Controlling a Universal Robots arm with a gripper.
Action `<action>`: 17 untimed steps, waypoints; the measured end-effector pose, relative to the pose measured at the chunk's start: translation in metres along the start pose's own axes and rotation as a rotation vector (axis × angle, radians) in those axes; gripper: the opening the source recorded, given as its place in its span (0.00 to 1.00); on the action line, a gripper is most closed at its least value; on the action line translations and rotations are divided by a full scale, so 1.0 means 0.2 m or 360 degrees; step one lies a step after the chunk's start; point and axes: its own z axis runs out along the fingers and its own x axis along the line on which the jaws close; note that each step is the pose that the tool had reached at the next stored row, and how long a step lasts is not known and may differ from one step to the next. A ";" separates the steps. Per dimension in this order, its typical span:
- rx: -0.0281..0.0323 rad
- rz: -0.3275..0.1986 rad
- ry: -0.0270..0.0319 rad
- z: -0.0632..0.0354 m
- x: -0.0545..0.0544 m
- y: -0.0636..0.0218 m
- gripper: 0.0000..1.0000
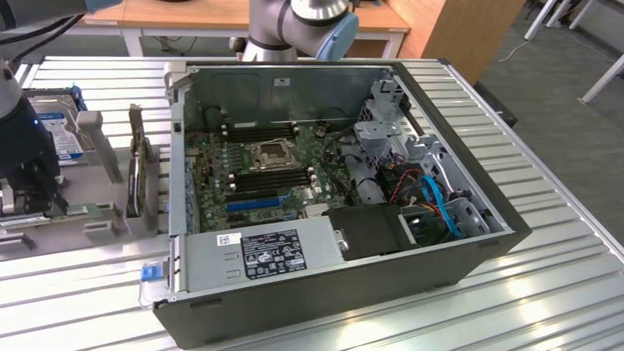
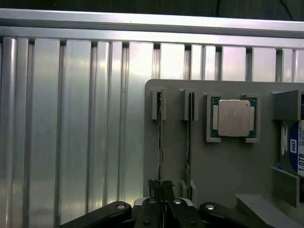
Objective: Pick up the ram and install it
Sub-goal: 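Pick up the ram and move it above insertion slot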
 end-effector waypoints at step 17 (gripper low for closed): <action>0.00000 0.0000 0.00000 -0.191 0.00 -0.016 0.12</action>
